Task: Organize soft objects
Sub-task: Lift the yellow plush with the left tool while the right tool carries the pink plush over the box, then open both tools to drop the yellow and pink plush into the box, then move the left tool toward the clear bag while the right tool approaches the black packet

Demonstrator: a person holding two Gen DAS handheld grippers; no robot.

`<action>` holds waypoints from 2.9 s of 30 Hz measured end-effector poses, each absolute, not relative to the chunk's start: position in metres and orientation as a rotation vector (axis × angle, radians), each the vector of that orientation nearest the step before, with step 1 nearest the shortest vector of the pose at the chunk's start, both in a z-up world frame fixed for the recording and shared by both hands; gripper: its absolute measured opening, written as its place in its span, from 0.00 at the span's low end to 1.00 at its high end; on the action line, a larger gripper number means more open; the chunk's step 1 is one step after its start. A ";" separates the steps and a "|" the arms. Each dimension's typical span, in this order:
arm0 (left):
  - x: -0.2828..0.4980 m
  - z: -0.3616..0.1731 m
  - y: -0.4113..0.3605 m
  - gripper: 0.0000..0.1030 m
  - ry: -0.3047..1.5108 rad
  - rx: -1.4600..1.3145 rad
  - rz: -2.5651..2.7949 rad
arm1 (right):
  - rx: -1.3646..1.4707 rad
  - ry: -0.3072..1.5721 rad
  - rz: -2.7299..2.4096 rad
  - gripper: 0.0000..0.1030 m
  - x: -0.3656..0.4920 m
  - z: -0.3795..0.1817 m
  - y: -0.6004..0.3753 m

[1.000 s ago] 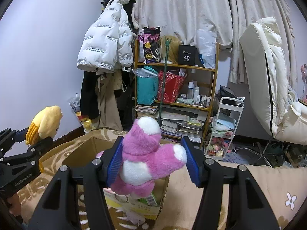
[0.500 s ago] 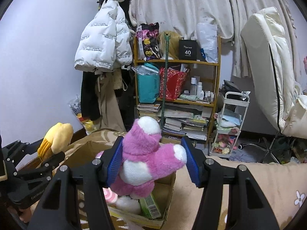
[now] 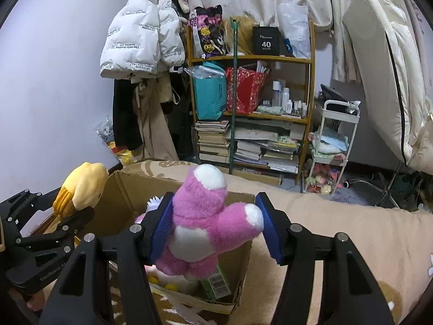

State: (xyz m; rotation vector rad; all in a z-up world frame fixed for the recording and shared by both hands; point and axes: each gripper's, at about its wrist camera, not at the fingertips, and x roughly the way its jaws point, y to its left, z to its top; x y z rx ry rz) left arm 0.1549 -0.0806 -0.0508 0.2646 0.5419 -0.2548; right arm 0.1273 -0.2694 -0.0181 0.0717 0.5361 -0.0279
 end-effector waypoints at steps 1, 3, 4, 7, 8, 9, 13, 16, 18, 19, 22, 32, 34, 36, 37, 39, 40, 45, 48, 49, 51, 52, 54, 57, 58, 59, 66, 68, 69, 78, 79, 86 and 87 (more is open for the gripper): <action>0.156 -0.051 -0.081 0.53 0.544 0.262 -0.256 | 0.071 0.538 -0.029 0.62 0.128 -0.019 -0.270; 0.157 -0.052 -0.081 0.54 0.544 0.261 -0.256 | 0.073 0.544 -0.029 0.62 0.128 -0.020 -0.270; 0.157 -0.053 -0.081 0.54 0.544 0.262 -0.256 | 0.073 0.546 -0.028 0.62 0.128 -0.021 -0.270; 0.157 -0.054 -0.081 0.55 0.544 0.269 -0.258 | 0.065 0.554 -0.026 0.62 0.129 -0.023 -0.268; 0.157 -0.054 -0.081 0.55 0.542 0.271 -0.258 | 0.063 0.558 -0.025 0.62 0.130 -0.024 -0.267; 0.156 -0.055 -0.081 0.55 0.542 0.273 -0.257 | 0.061 0.561 -0.024 0.62 0.131 -0.024 -0.266; 0.155 -0.056 -0.082 0.55 0.534 0.273 -0.249 | 0.042 0.573 -0.017 0.64 0.131 -0.027 -0.262; 0.155 -0.056 -0.082 0.57 0.532 0.271 -0.245 | 0.025 0.573 -0.018 0.64 0.131 -0.027 -0.260; 0.155 -0.056 -0.082 0.62 0.530 0.273 -0.242 | 0.029 0.569 -0.013 0.64 0.130 -0.026 -0.260; 0.154 -0.056 -0.083 0.64 0.527 0.276 -0.241 | 0.030 0.568 -0.014 0.64 0.129 -0.026 -0.260; 0.155 -0.056 -0.084 0.70 0.523 0.281 -0.240 | 0.037 0.565 -0.014 0.64 0.128 -0.026 -0.262; 0.147 -0.048 -0.077 0.90 0.506 0.280 -0.208 | 0.074 0.558 -0.019 0.74 0.121 -0.022 -0.270; 0.144 -0.046 -0.074 0.90 0.505 0.275 -0.204 | 0.081 0.552 -0.018 0.77 0.116 -0.020 -0.270; 0.140 -0.045 -0.073 0.92 0.510 0.274 -0.201 | 0.087 0.549 -0.017 0.82 0.112 -0.017 -0.270; 0.138 -0.044 -0.072 0.93 0.512 0.275 -0.199 | 0.089 0.546 -0.016 0.86 0.109 -0.016 -0.271; 0.134 -0.042 -0.071 0.95 0.512 0.274 -0.196 | 0.090 0.545 -0.016 0.87 0.103 -0.013 -0.271; 0.132 -0.041 -0.071 0.96 0.515 0.275 -0.199 | 0.089 0.545 -0.015 0.87 0.103 -0.013 -0.271; 0.122 -0.041 -0.068 0.96 0.567 0.251 -0.213 | 0.102 0.543 -0.026 0.95 0.085 -0.008 -0.272; 0.117 -0.041 -0.064 0.96 0.601 0.219 -0.219 | 0.120 0.544 -0.029 0.95 0.076 -0.006 -0.274; 0.114 -0.041 -0.063 0.96 0.605 0.217 -0.219 | 0.125 0.545 -0.030 0.95 0.073 -0.005 -0.274; 0.107 -0.039 -0.062 0.96 0.605 0.223 -0.220 | 0.130 0.551 -0.032 0.97 0.067 -0.004 -0.274; 0.104 -0.038 -0.061 0.96 0.608 0.228 -0.222 | 0.136 0.556 -0.029 1.00 0.063 -0.004 -0.275; 0.100 -0.035 -0.060 0.96 0.614 0.230 -0.228 | 0.147 0.570 -0.010 1.00 0.059 -0.004 -0.276; 0.092 -0.031 -0.057 0.96 0.636 0.221 -0.242 | 0.146 0.613 -0.011 1.00 0.053 -0.005 -0.279; 0.090 -0.030 -0.056 0.96 0.644 0.219 -0.245 | 0.144 0.624 -0.012 1.00 0.050 -0.005 -0.280; 0.087 -0.029 -0.055 0.96 0.652 0.218 -0.247 | 0.143 0.630 -0.013 1.00 0.048 -0.006 -0.280; 0.070 -0.028 -0.052 0.96 0.691 0.205 -0.273 | 0.092 0.680 -0.015 1.00 0.026 -0.013 -0.274; 0.065 -0.029 -0.053 0.96 0.703 0.199 -0.284 | 0.079 0.690 -0.017 1.00 0.022 -0.014 -0.272; 0.063 -0.030 -0.054 0.96 0.709 0.203 -0.290 | 0.073 0.695 -0.022 1.00 0.021 -0.014 -0.271; 0.056 -0.037 -0.063 0.96 0.725 0.220 -0.328 | 0.088 0.771 -0.043 1.00 0.018 -0.026 -0.278; 0.056 -0.039 -0.064 0.96 0.730 0.217 -0.331 | 0.093 0.787 -0.045 1.00 0.019 -0.030 -0.280; 0.066 -0.053 -0.069 0.96 0.766 0.205 -0.349 | 0.082 0.894 -0.041 0.97 0.031 -0.052 -0.286; 0.067 -0.054 -0.071 0.96 0.767 0.208 -0.356 | 0.084 0.910 -0.039 0.95 0.033 -0.056 -0.287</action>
